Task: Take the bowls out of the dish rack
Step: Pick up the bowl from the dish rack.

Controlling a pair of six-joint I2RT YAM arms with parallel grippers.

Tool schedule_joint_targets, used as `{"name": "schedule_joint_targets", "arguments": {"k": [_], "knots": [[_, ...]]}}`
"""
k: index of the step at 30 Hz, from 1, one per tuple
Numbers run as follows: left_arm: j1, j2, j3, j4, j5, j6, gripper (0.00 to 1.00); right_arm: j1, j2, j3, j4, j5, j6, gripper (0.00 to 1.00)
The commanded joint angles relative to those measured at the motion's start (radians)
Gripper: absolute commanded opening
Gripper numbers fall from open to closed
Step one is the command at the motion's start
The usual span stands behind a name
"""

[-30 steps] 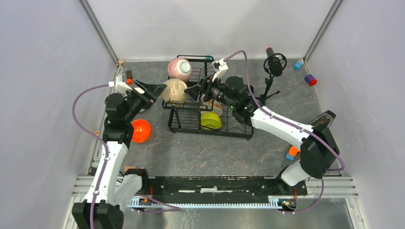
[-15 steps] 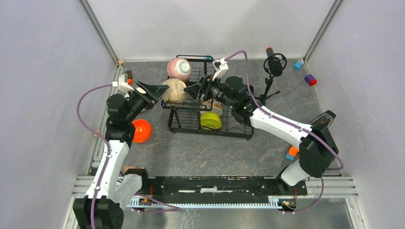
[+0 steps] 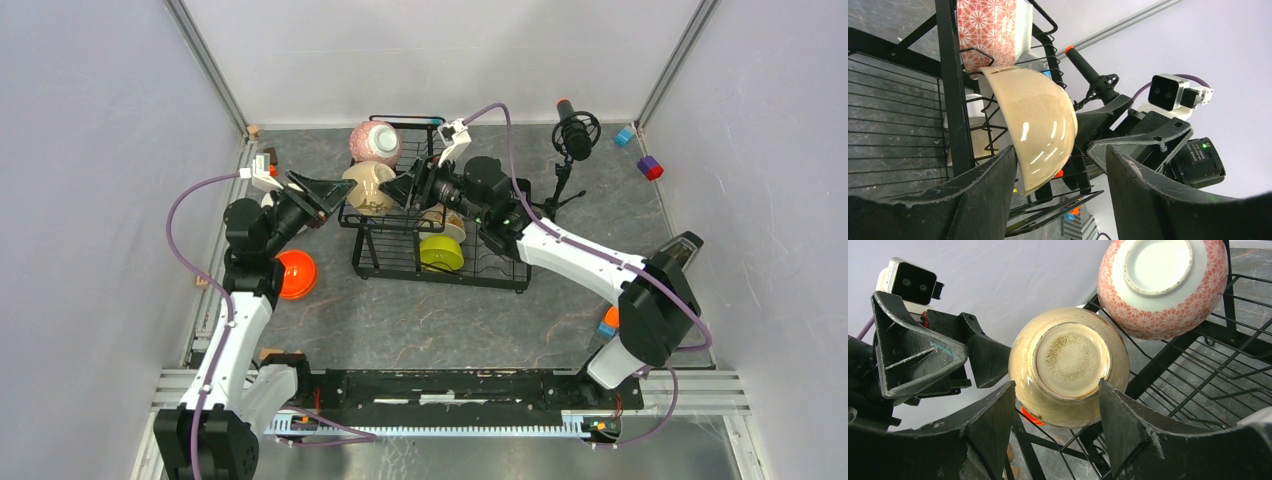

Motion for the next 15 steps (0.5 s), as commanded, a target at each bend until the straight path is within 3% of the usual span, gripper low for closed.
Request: {"name": "schedule_joint_targets", "arguments": {"k": [1, 15], "knots": [[0.004, 0.019, -0.001, 0.129, 0.071, -0.066, 0.70, -0.008, 0.038, 0.028, -0.044, 0.009, -0.011, 0.67], [-0.014, 0.066, -0.015, 0.243, 0.112, -0.123, 0.65, -0.012, 0.034, -0.012, -0.016, -0.018, 0.005, 0.64]]}}
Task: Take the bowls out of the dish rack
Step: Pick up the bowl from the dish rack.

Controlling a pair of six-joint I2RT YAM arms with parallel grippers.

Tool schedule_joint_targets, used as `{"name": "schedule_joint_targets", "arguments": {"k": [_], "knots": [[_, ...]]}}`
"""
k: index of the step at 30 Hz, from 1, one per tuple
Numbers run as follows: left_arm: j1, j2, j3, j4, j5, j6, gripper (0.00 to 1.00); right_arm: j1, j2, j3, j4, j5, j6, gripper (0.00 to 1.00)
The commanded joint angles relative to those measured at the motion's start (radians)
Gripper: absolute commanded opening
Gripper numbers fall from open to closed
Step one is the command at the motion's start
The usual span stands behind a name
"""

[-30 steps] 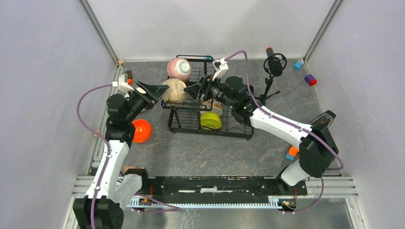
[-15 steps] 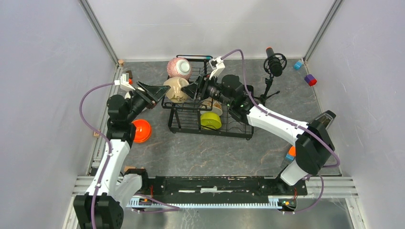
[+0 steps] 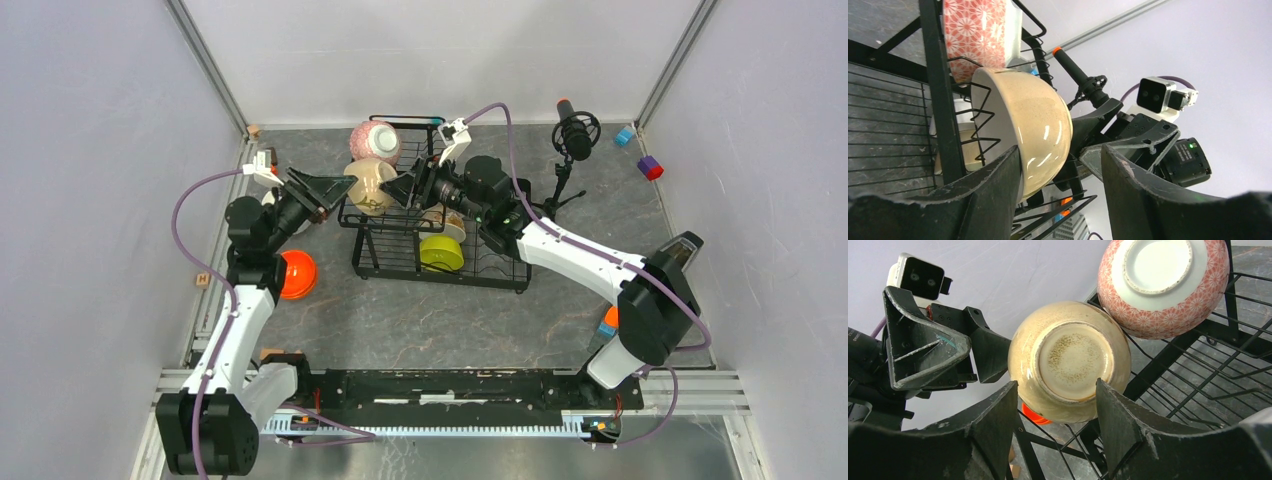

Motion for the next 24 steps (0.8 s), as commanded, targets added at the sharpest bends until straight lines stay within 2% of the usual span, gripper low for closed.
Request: {"name": "schedule_joint_targets", "arguments": {"k": [1, 12, 21, 24], "knots": [[-0.023, 0.015, 0.003, 0.116, 0.069, -0.060, 0.65, -0.010, 0.025, -0.021, -0.015, -0.006, 0.000, 0.64], [-0.091, 0.061, 0.022, 0.162, 0.077, -0.053, 0.62, -0.031, 0.007, -0.080, 0.039, -0.029, 0.022, 0.63], [-0.115, 0.110, 0.036, 0.205, 0.070, -0.060, 0.43, -0.056, 0.007, -0.131, 0.095, -0.070, 0.043, 0.61], [-0.120, 0.122, 0.040, 0.220, 0.072, -0.066, 0.41, -0.064, 0.002, -0.142, 0.109, -0.079, 0.046, 0.60]]}}
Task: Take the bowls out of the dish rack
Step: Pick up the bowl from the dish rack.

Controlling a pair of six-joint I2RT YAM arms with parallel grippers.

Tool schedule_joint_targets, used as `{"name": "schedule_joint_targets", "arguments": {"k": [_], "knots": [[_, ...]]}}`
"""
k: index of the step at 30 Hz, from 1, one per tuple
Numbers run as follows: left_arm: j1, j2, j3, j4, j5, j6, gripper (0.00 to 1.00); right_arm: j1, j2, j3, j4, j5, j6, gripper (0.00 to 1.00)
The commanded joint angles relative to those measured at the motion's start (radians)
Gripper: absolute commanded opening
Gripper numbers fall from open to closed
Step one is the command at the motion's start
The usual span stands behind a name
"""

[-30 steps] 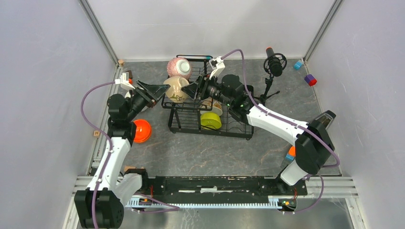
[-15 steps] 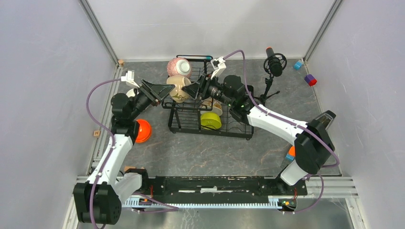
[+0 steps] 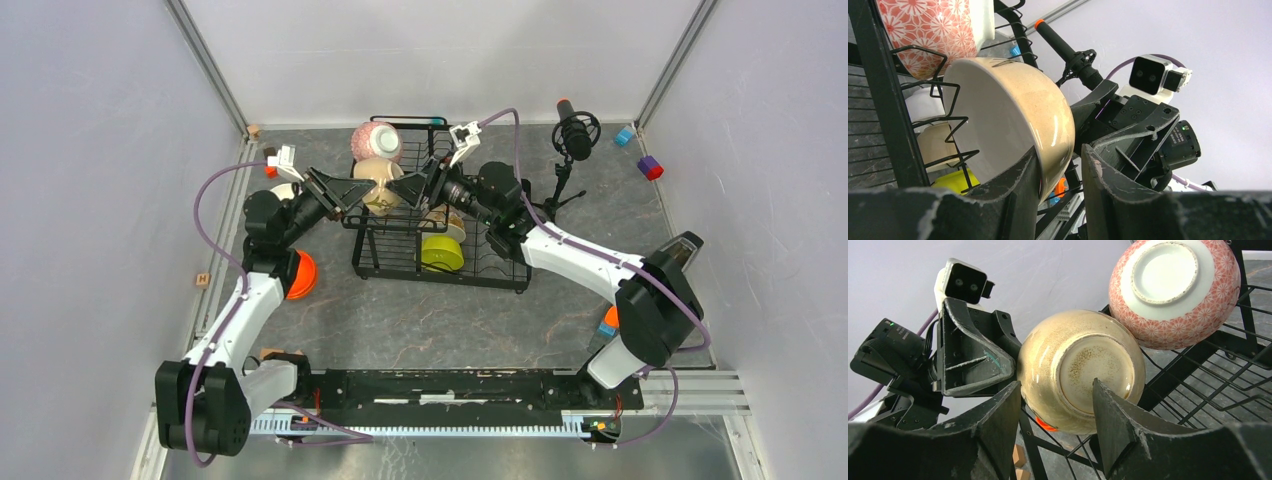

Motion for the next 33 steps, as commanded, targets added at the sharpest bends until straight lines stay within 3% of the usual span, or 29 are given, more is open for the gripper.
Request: {"name": "schedule_joint_targets", "arguments": {"k": [1, 6, 16, 22, 26, 33], "knots": [[-0.020, 0.013, 0.041, 0.081, 0.031, -0.056, 0.41, -0.027, 0.012, -0.053, -0.063, -0.011, -0.008, 0.60], [-0.025, 0.025, 0.045, 0.109, 0.034, -0.060, 0.33, -0.036, 0.012, -0.053, -0.055, -0.028, -0.008, 0.59], [-0.031, 0.034, 0.049, 0.159, 0.021, -0.055, 0.03, -0.063, -0.019, -0.076, -0.023, -0.080, -0.005, 0.59], [-0.031, 0.023, 0.015, 0.247, -0.010, -0.050, 0.02, -0.098, -0.064, -0.094, -0.017, -0.128, -0.029, 0.62], [-0.031, 0.044, -0.008, 0.406, -0.028, -0.118, 0.02, -0.125, -0.100, -0.093, -0.001, -0.201, -0.010, 0.68], [-0.031, 0.103, 0.021, 0.523, -0.033, -0.205, 0.02, -0.150, -0.224, -0.132, -0.015, -0.211, -0.008, 0.75]]}}
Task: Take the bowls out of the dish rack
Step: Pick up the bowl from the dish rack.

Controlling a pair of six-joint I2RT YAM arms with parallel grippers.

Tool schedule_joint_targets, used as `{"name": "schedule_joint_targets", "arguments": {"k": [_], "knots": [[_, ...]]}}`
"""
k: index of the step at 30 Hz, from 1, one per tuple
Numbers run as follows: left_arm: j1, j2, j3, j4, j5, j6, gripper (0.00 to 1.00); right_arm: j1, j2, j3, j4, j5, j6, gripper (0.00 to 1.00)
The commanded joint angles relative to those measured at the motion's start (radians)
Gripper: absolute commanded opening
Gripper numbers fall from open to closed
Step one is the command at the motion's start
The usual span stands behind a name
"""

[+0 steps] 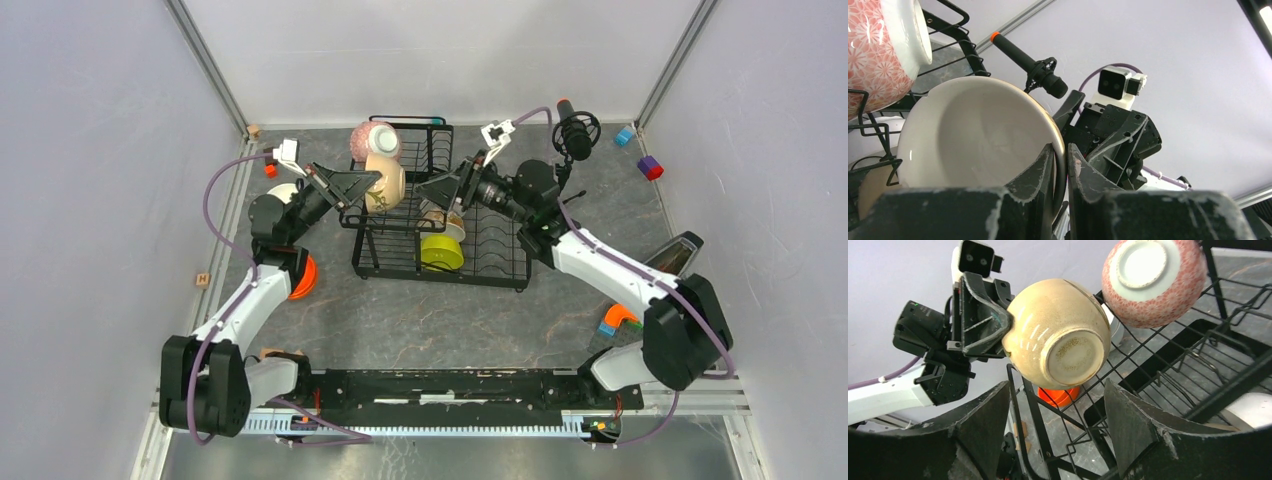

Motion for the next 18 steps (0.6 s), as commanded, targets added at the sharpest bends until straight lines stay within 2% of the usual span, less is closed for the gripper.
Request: {"name": "schedule_joint_targets", "arguments": {"k": [1, 18], "knots": [[0.002, 0.022, 0.042, 0.220, -0.033, -0.106, 0.02, -0.024, -0.102, -0.028, -0.004, 0.003, -0.019, 0.75], [-0.023, -0.008, 0.153, 0.174, -0.093, -0.180, 0.02, -0.027, -0.393, -0.234, 0.013, 0.027, 0.002, 0.74]]}}
